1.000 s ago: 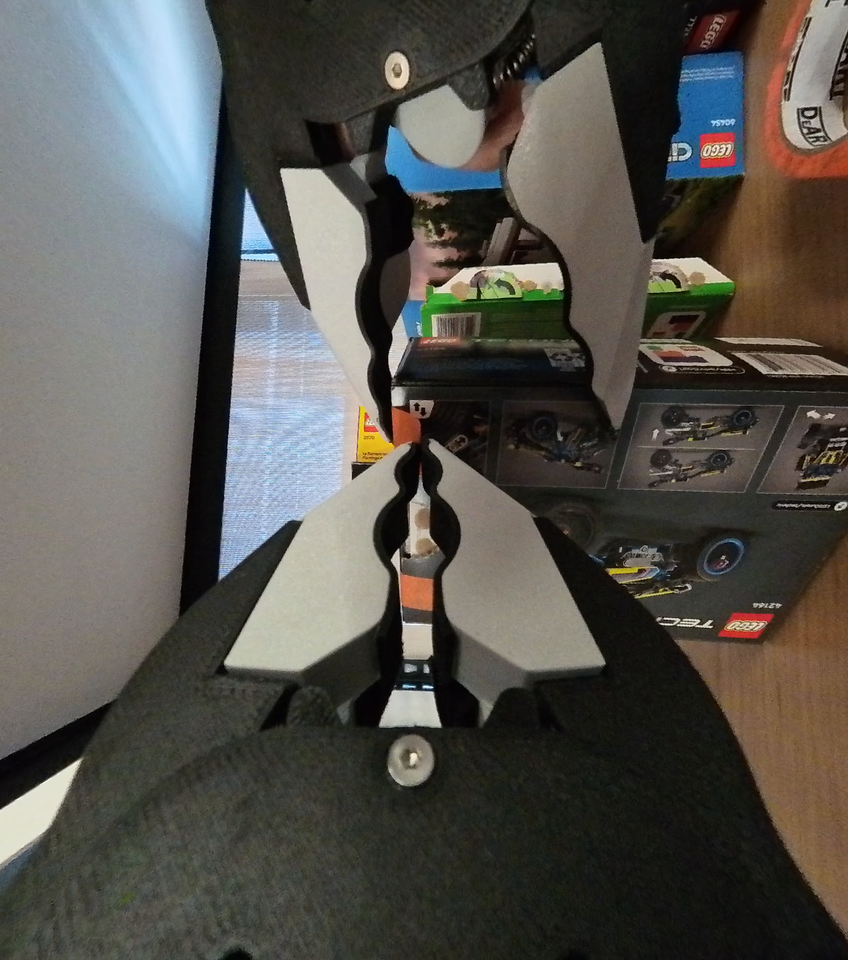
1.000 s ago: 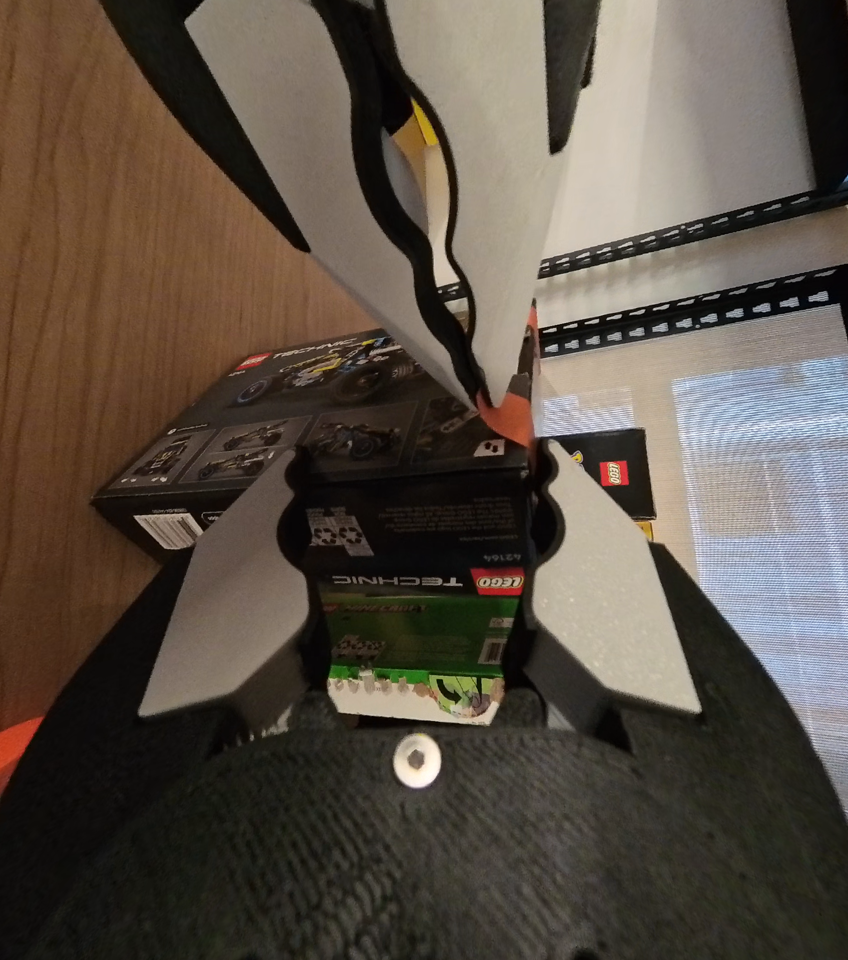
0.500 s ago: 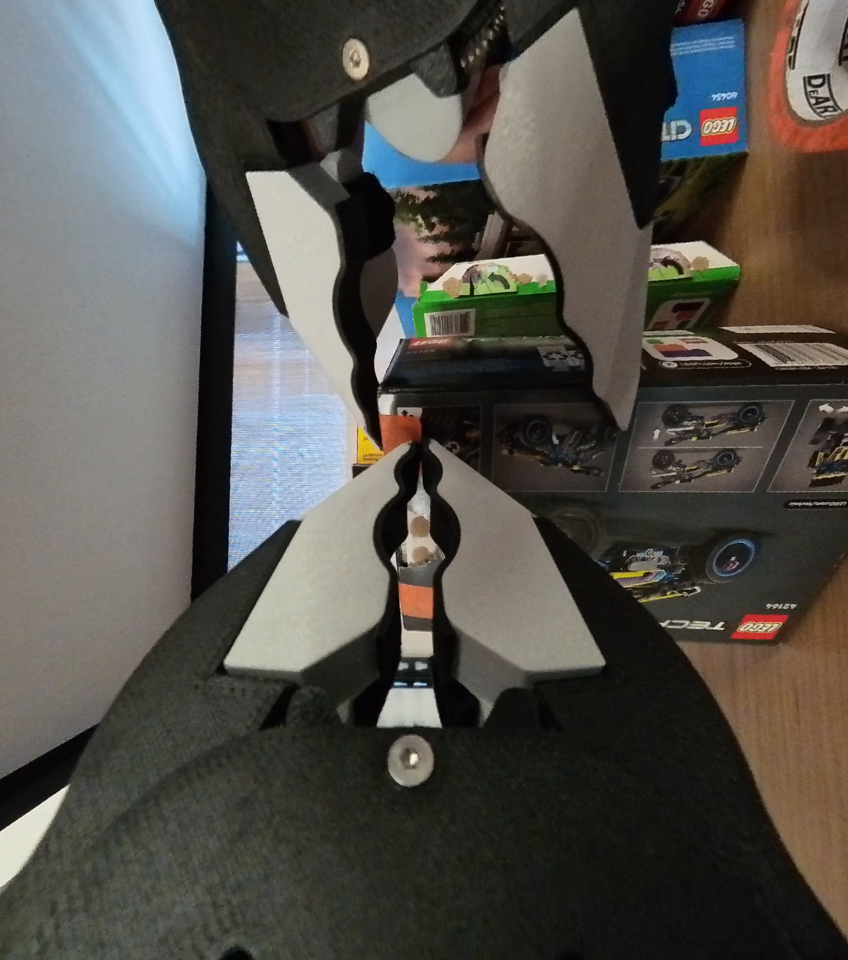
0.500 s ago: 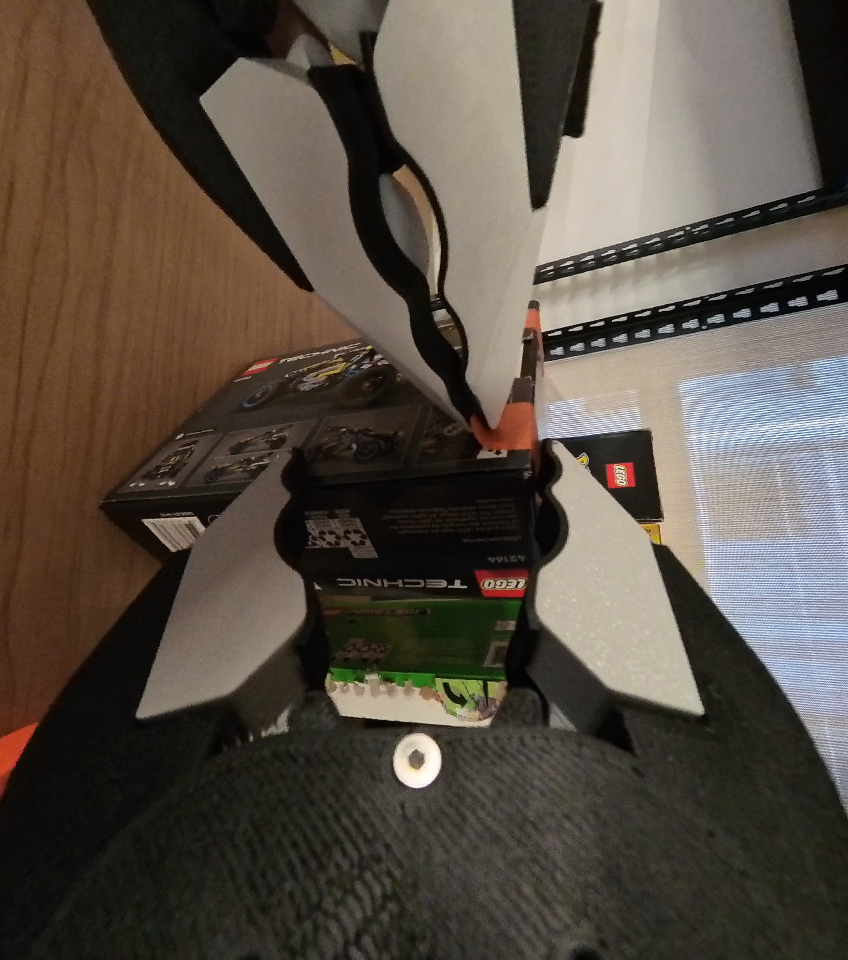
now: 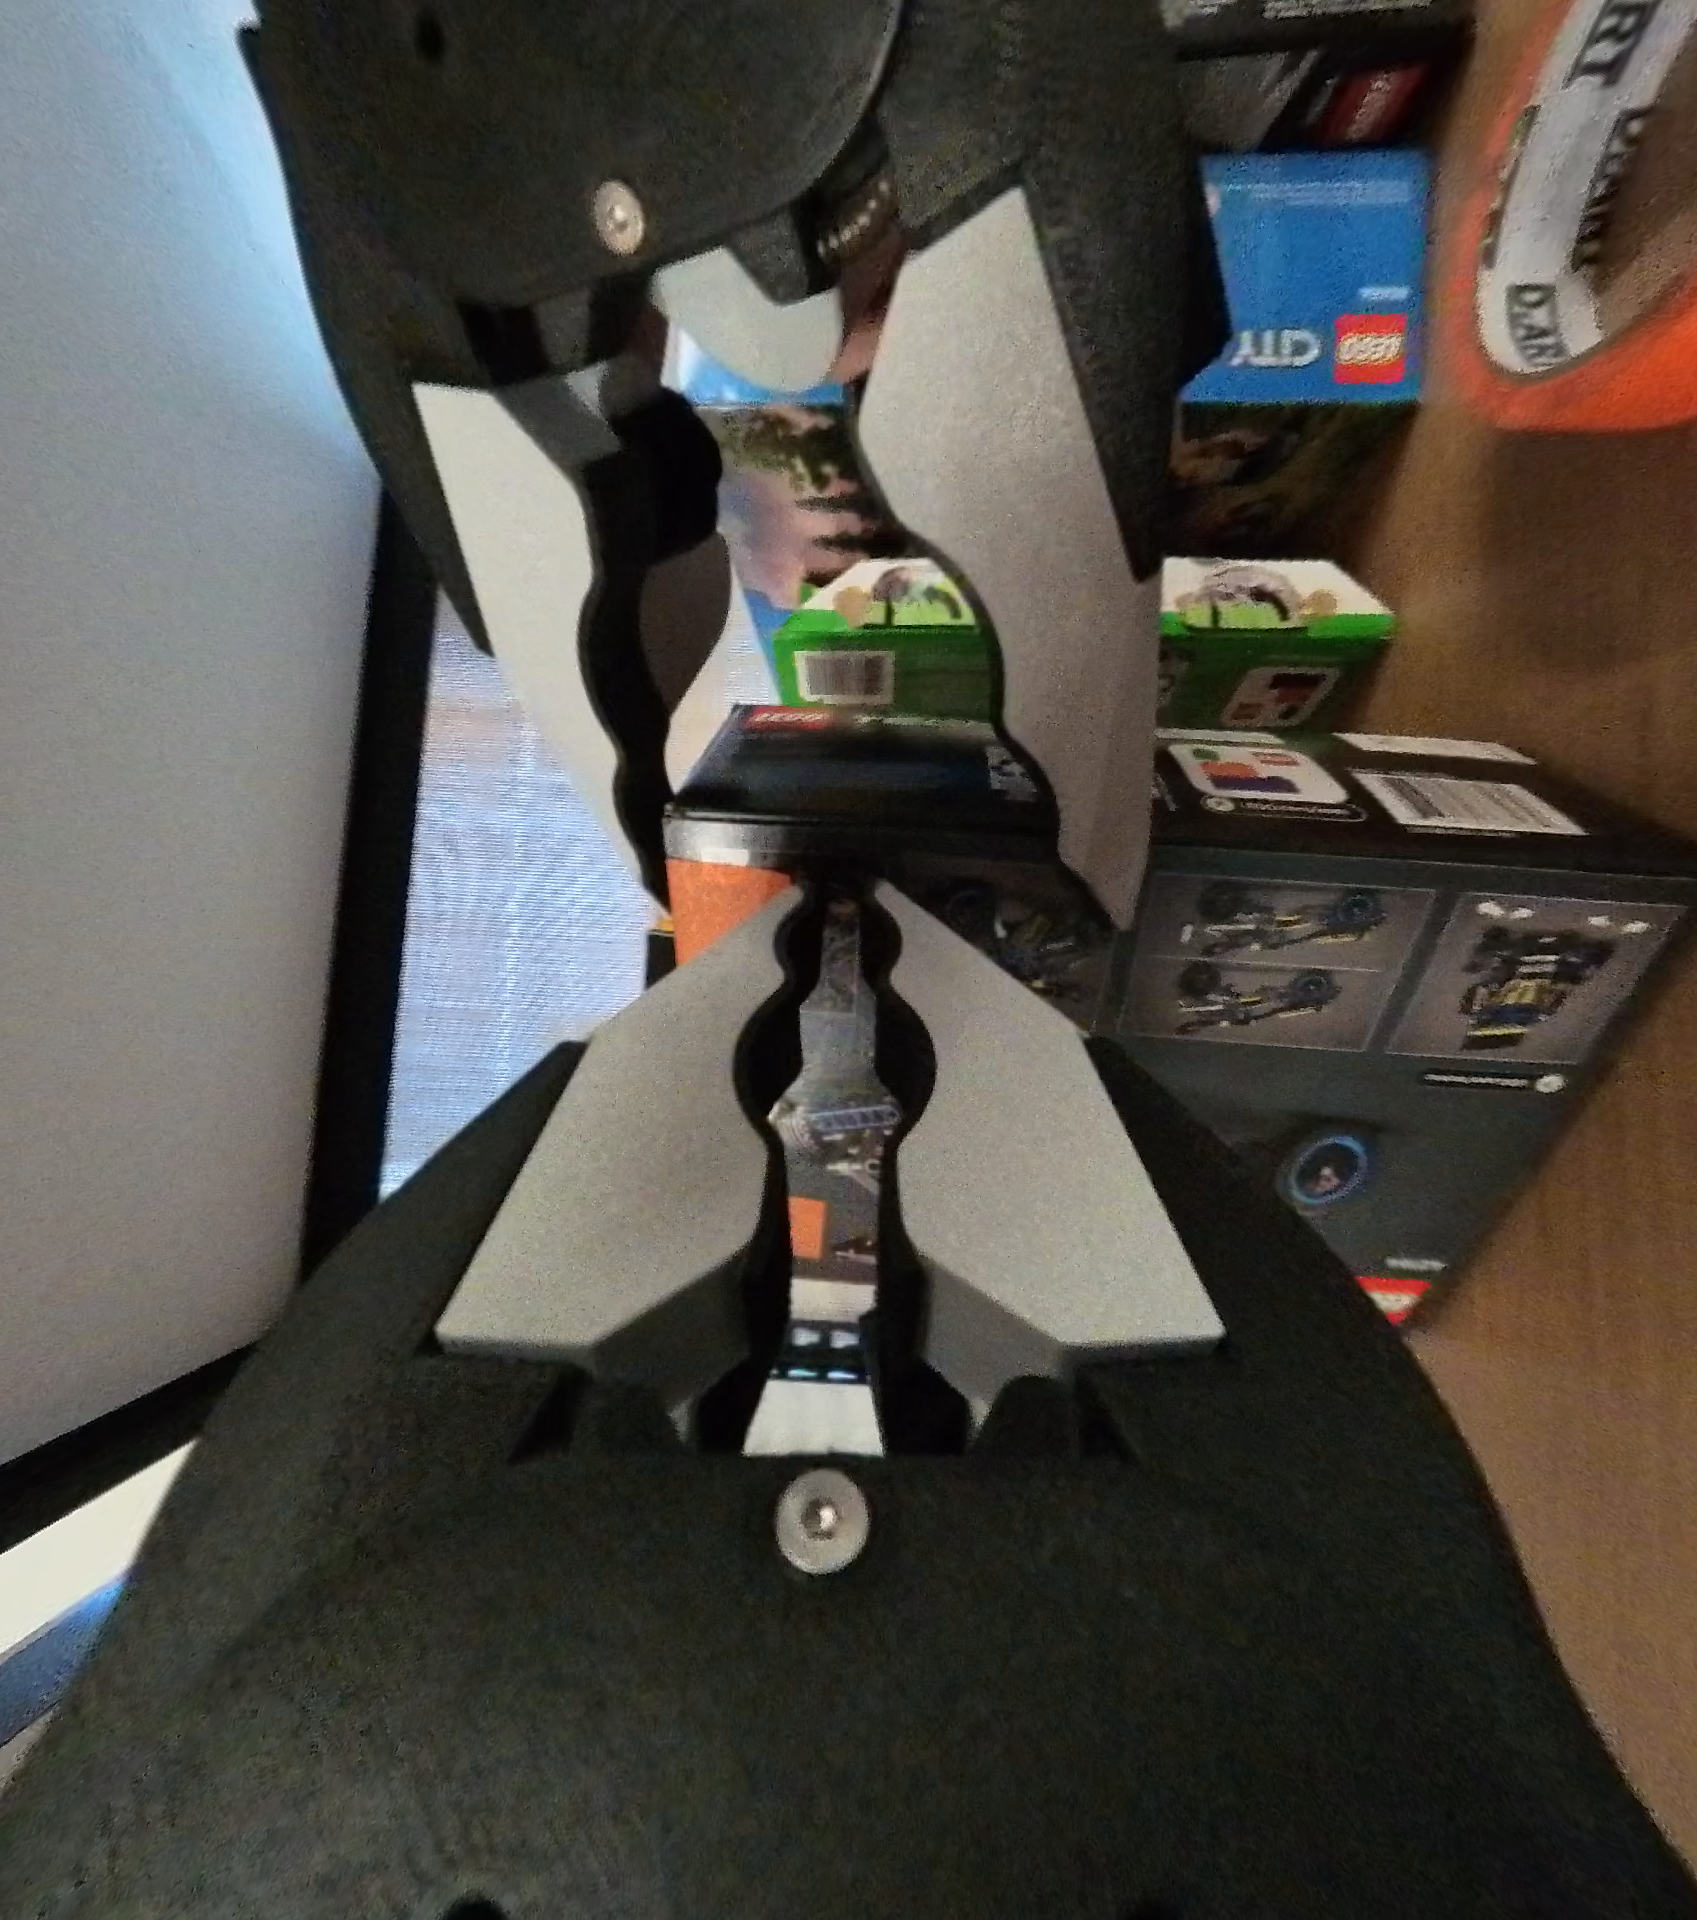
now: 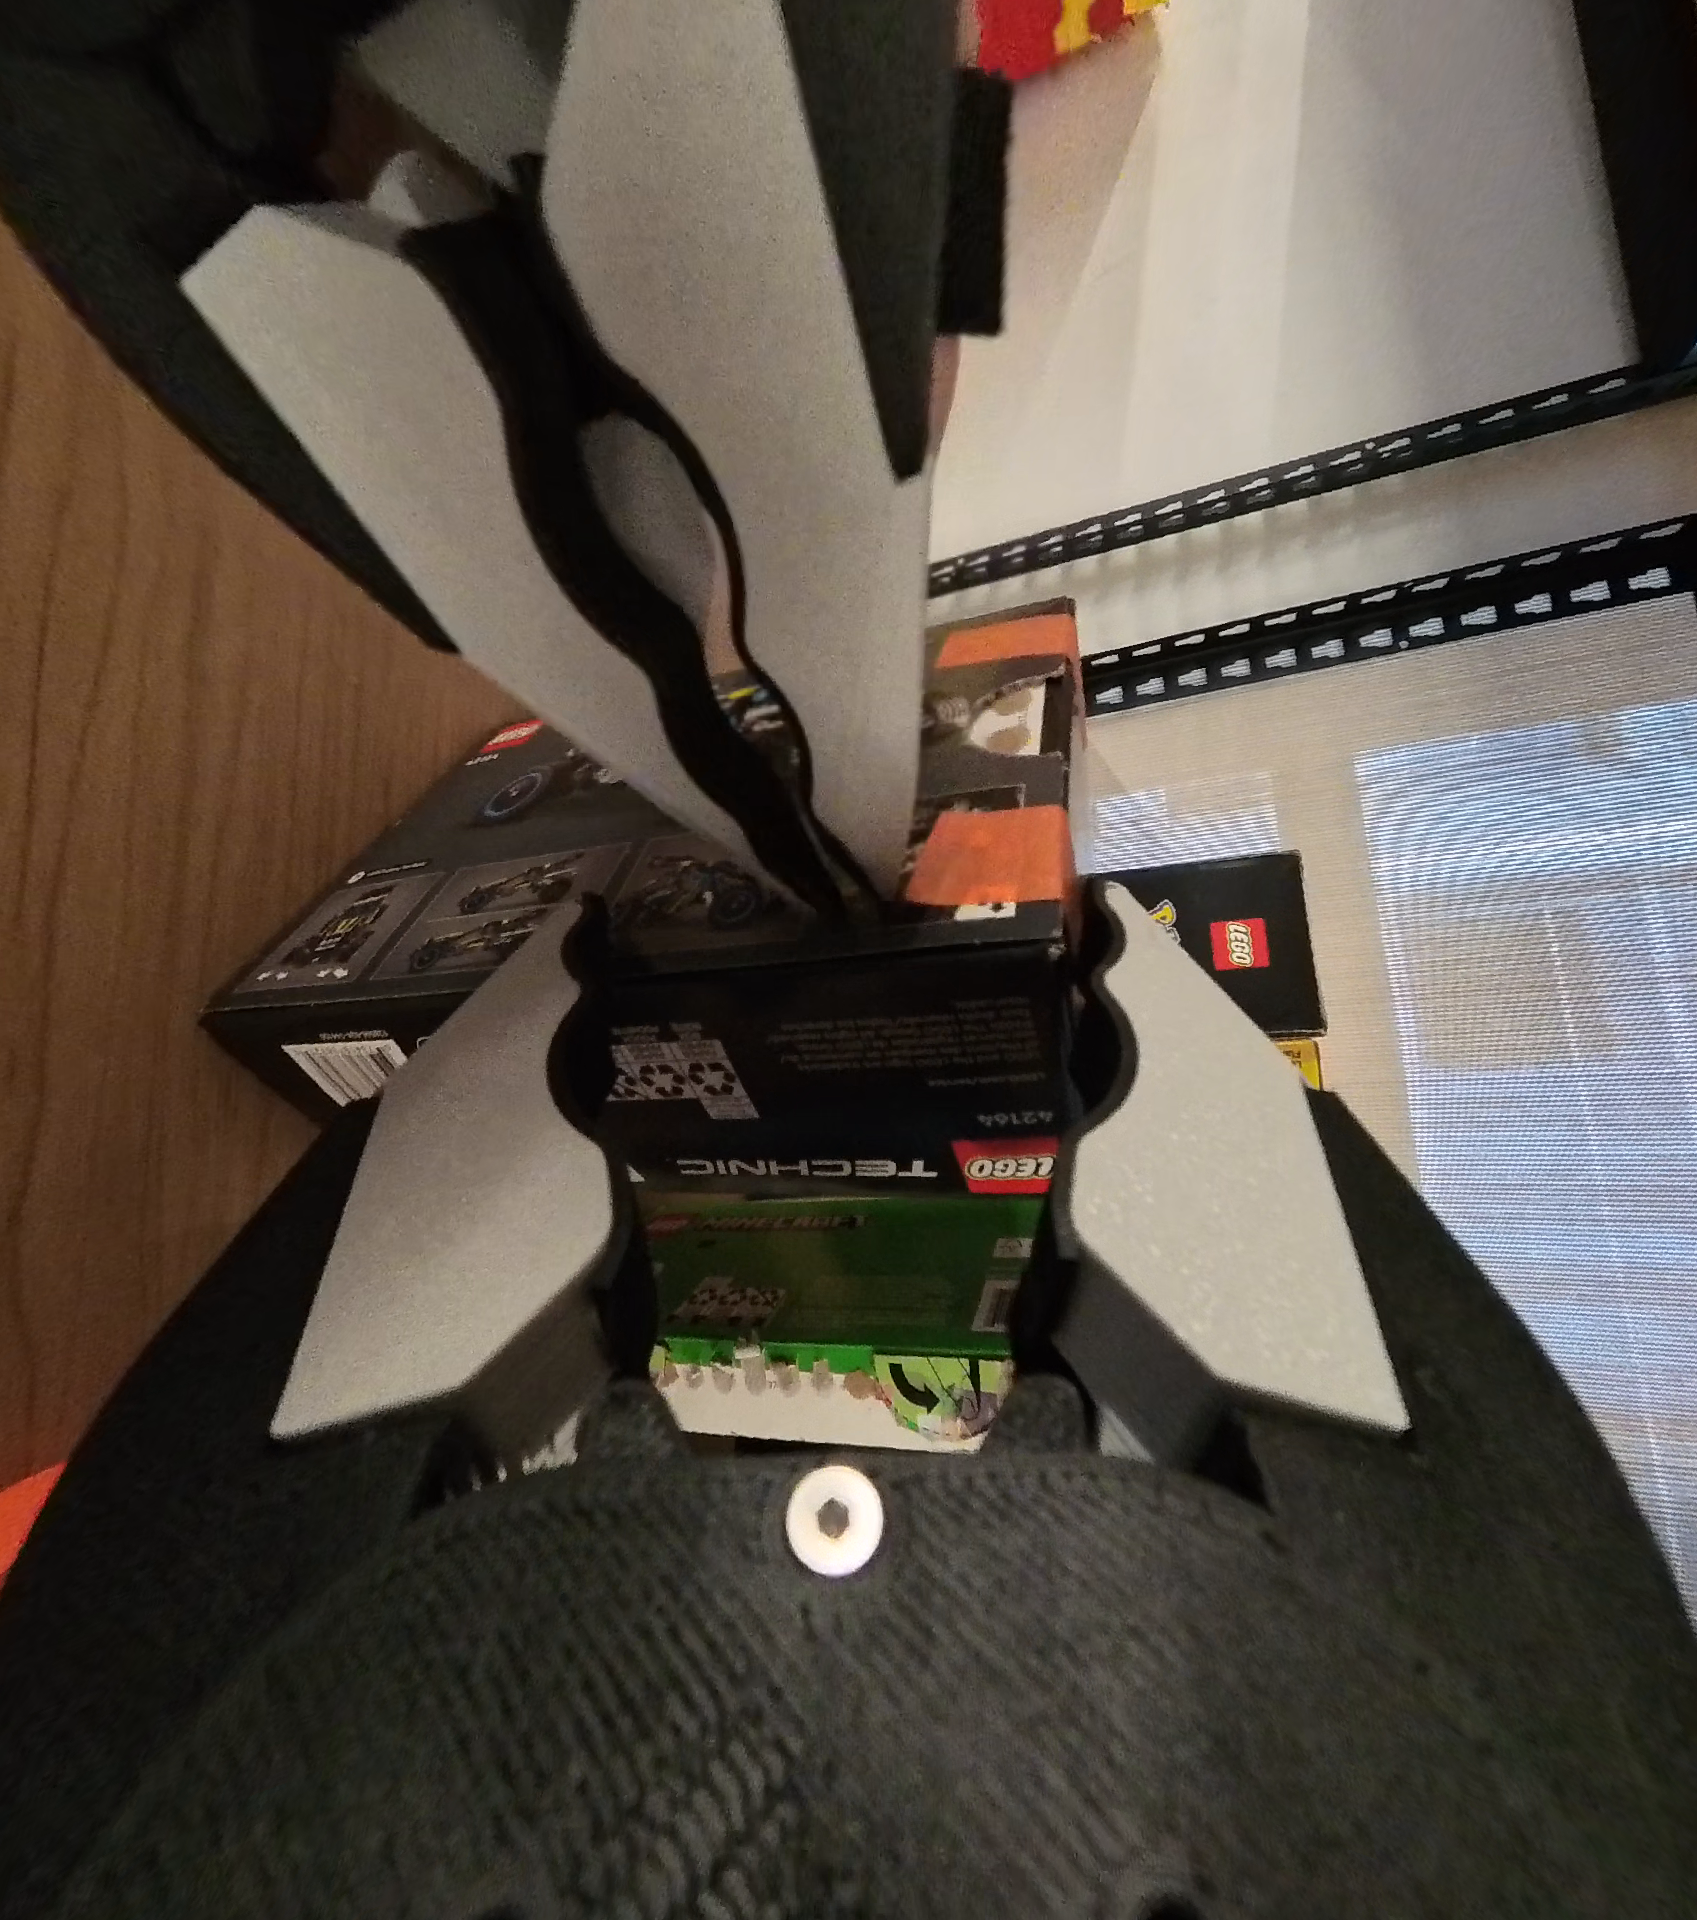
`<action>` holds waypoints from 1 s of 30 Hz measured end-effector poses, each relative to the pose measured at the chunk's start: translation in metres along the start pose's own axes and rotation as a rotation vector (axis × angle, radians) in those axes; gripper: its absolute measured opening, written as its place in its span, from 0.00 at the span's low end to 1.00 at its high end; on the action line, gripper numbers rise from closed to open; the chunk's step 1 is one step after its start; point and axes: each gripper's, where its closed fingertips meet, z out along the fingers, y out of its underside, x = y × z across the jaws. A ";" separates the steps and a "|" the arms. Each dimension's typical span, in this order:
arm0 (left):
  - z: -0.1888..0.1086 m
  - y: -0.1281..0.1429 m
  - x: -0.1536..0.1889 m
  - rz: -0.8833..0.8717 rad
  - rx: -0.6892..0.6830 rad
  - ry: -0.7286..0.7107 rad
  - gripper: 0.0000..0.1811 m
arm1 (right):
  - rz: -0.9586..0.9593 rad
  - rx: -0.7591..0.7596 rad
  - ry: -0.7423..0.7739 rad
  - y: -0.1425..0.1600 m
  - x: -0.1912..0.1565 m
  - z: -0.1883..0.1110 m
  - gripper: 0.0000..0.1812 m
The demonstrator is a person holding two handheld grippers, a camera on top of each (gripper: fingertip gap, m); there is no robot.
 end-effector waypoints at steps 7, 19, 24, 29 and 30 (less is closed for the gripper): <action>-0.005 0.001 0.004 -0.271 0.036 0.060 0.12 | 0.008 0.002 -0.003 -0.001 0.000 0.000 0.50; -0.010 0.022 -0.059 -0.881 0.246 -0.018 0.11 | 0.231 0.112 -0.083 -0.012 -0.001 -0.005 0.51; -0.008 0.043 -0.073 -0.911 0.222 -0.049 0.07 | 0.507 0.238 -0.129 -0.023 0.008 -0.010 0.47; 0.014 0.049 -0.069 -0.913 0.167 -0.032 0.08 | 0.699 0.254 -0.020 -0.020 0.028 -0.008 0.27; 0.018 0.049 -0.062 -0.904 0.151 -0.009 0.08 | 0.745 0.263 -0.009 -0.020 0.031 -0.008 0.22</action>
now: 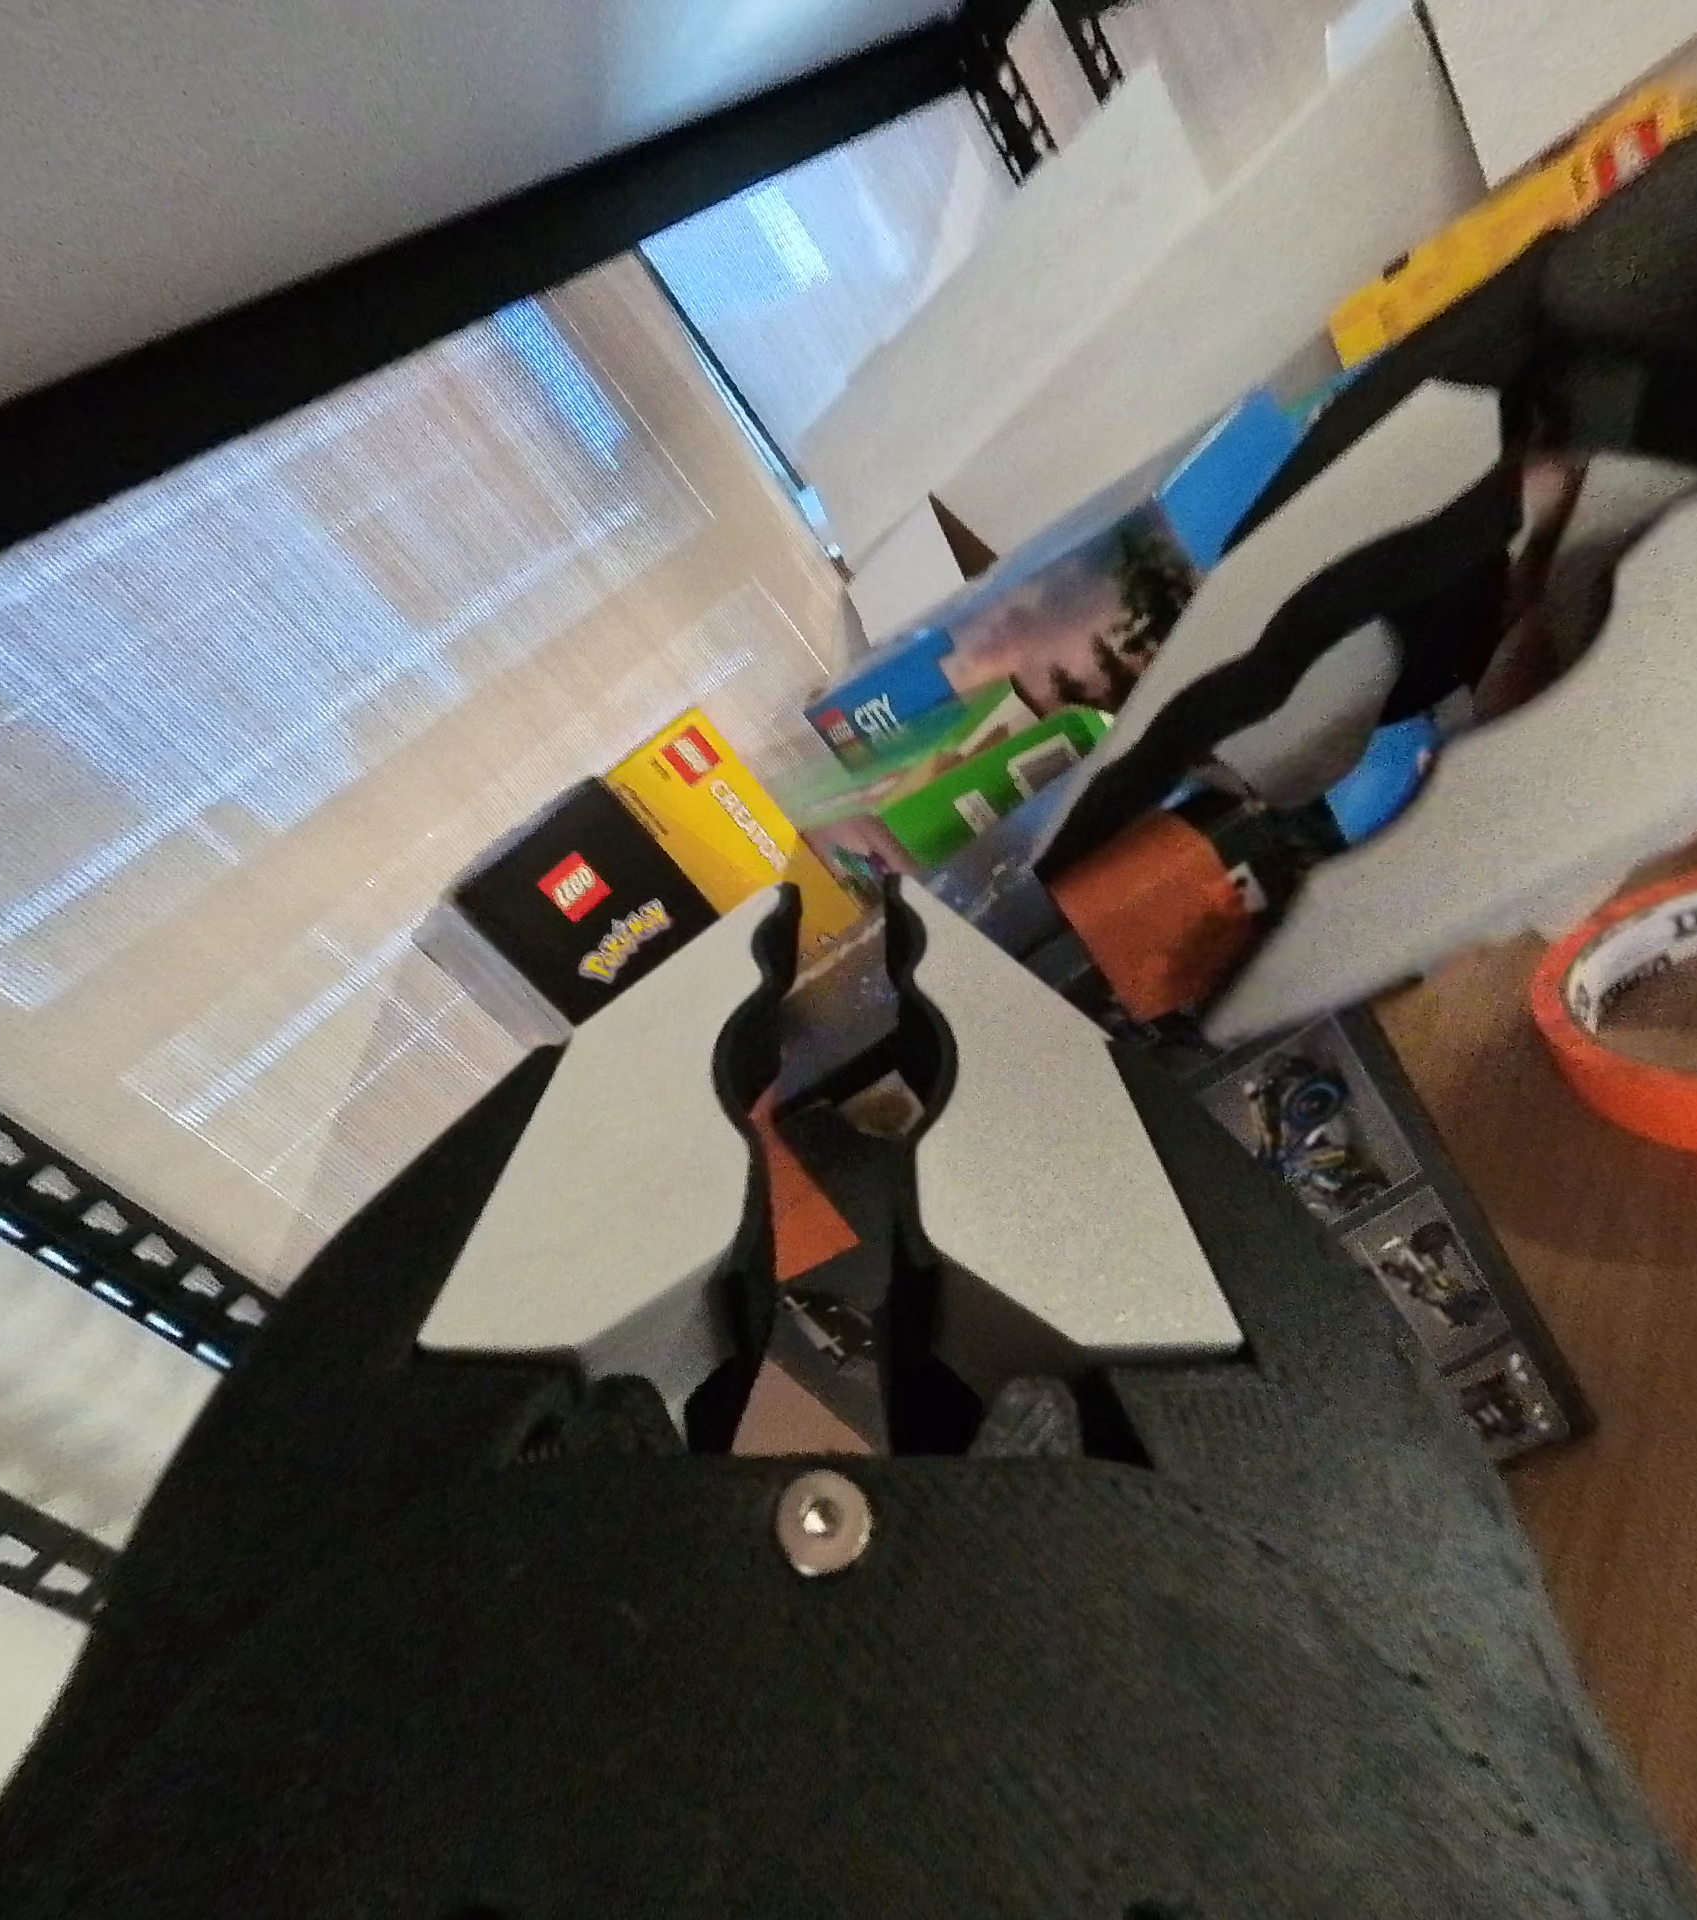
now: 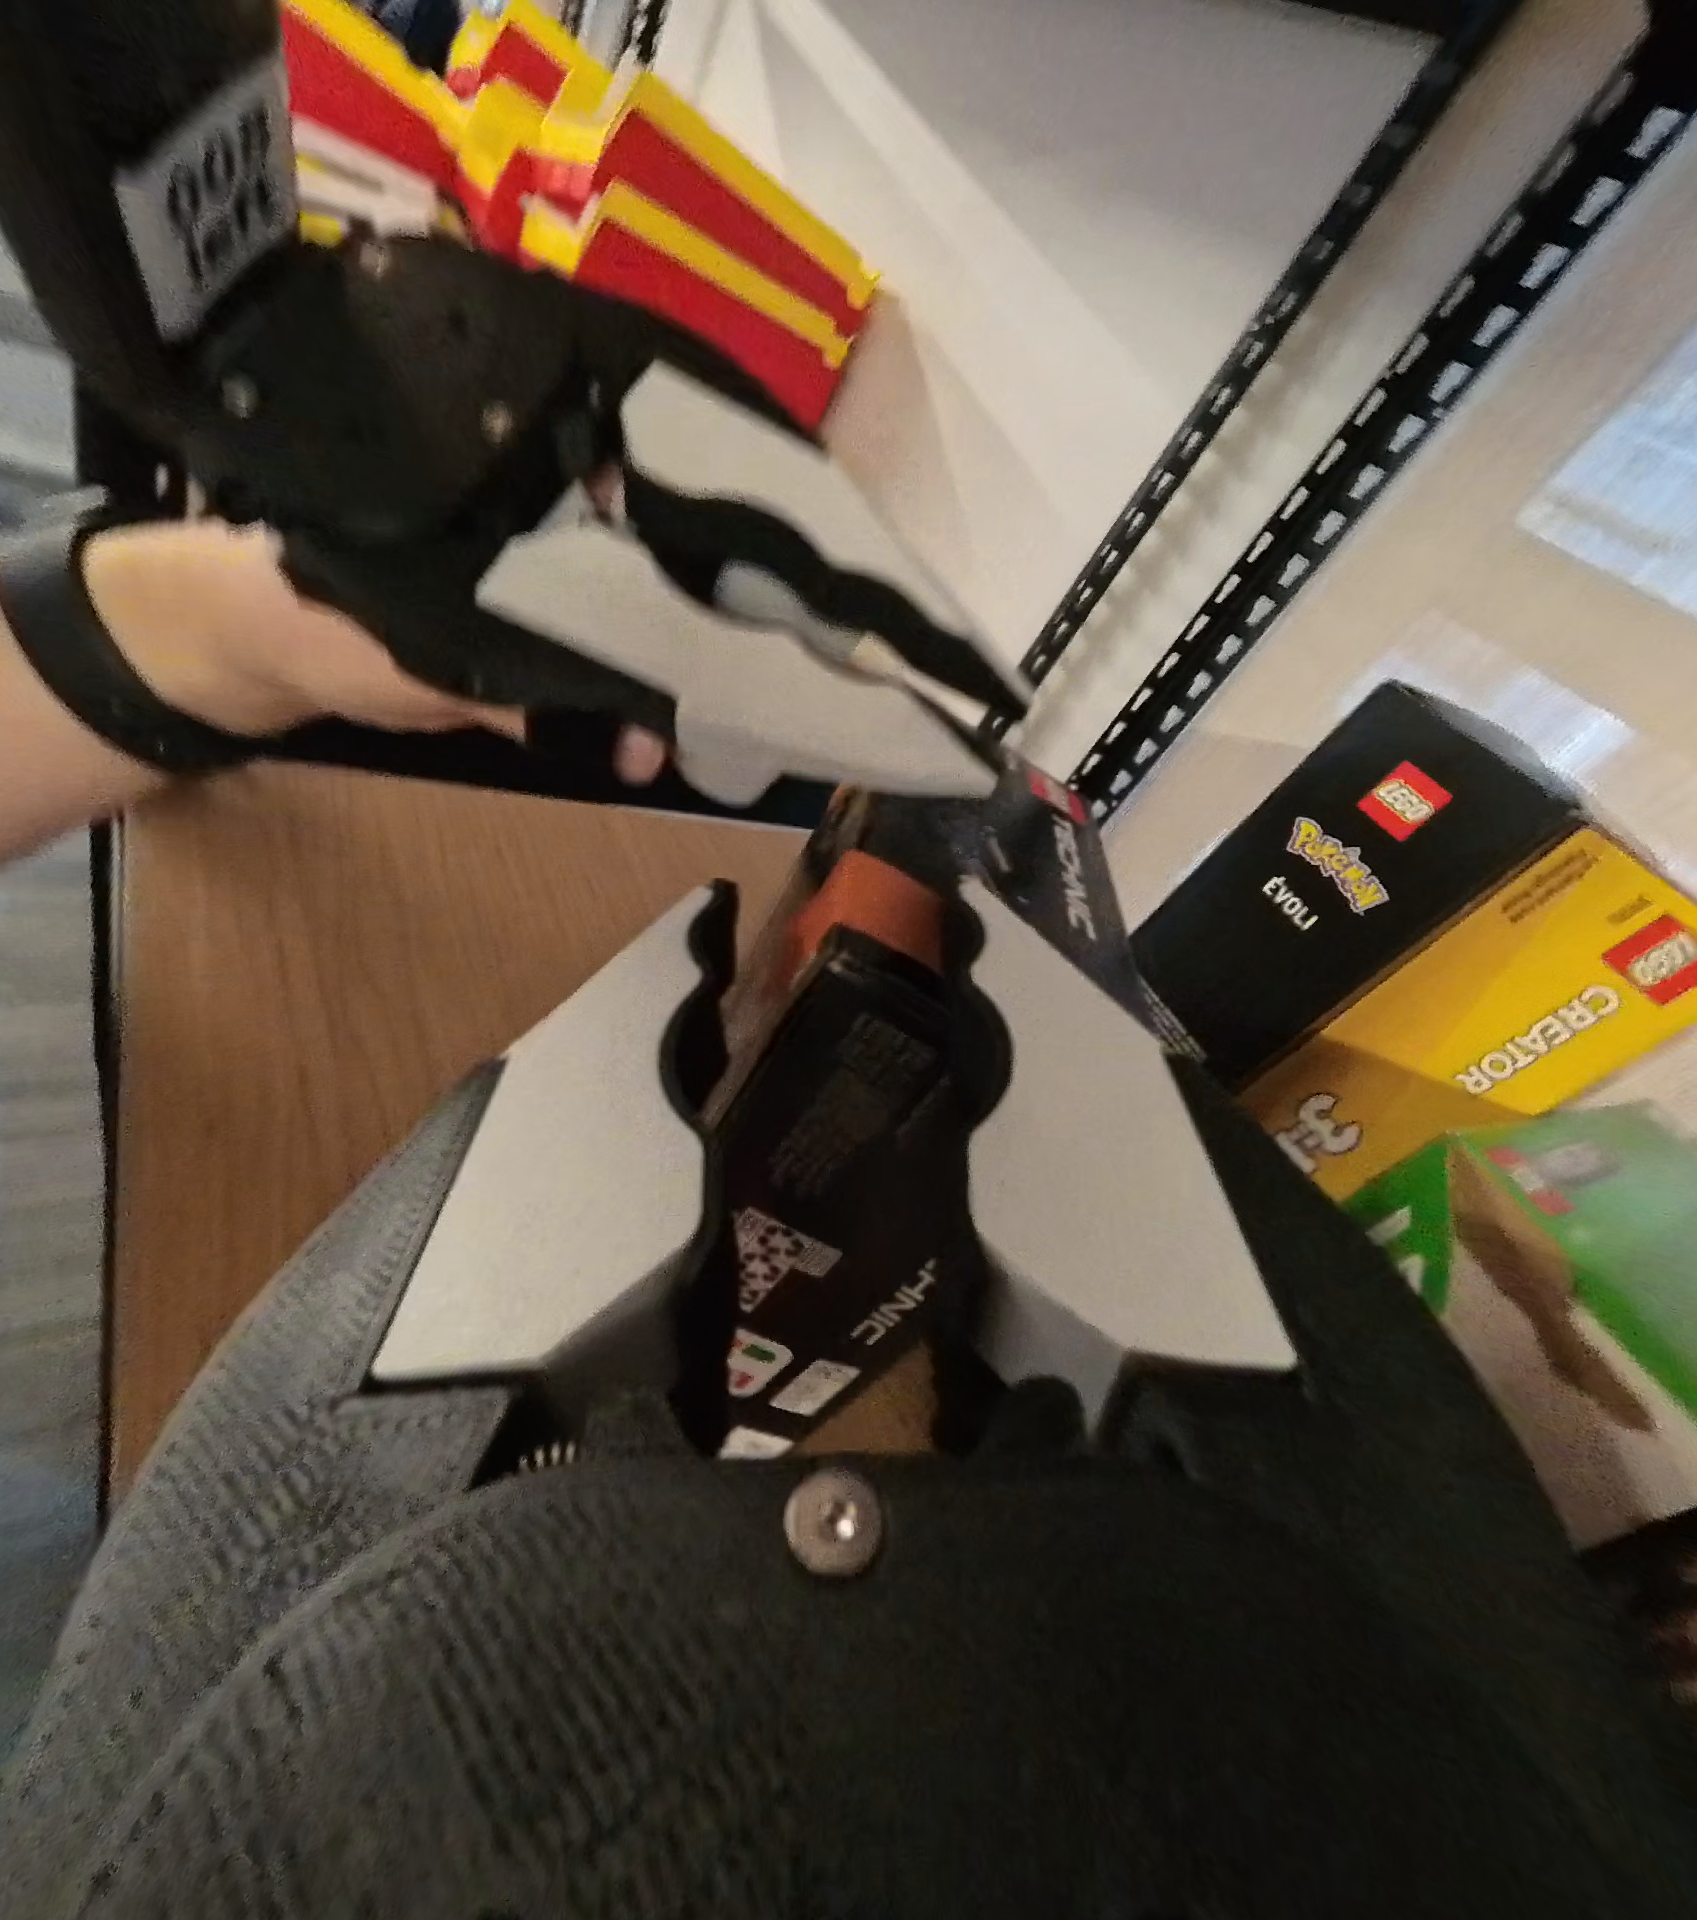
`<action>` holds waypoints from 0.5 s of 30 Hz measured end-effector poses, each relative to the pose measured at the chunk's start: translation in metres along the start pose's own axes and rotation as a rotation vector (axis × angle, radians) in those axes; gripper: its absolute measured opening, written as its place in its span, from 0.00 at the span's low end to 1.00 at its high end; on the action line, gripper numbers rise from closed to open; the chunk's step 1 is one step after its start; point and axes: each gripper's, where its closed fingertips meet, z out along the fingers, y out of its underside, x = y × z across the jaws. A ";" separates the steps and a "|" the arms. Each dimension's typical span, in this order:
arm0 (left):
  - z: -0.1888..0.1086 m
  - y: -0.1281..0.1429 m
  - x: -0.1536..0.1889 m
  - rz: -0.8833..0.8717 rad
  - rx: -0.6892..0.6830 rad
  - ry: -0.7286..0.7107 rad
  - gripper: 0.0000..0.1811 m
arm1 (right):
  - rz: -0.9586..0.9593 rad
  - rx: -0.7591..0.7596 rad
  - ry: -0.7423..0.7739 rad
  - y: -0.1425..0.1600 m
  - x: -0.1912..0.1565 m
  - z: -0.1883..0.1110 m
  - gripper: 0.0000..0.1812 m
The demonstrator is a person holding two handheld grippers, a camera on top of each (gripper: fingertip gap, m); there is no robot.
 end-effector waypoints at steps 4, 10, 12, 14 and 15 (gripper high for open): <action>0.007 0.009 0.011 0.003 -0.001 0.026 0.00 | 0.093 -0.013 0.075 0.002 0.011 0.000 0.16; 0.009 0.010 0.011 -0.032 0.008 0.034 0.00 | 0.168 -0.033 0.136 0.002 0.015 0.001 0.13; 0.009 0.010 0.011 -0.048 0.009 0.039 0.00 | 0.175 -0.042 0.162 0.002 0.017 0.001 0.12; 0.009 0.010 0.011 -0.049 0.013 0.035 0.00 | 0.135 -0.046 0.177 0.003 0.017 0.001 0.12; 0.009 0.010 0.011 -0.052 0.014 0.035 0.00 | 0.117 -0.044 0.179 0.003 0.017 0.001 0.11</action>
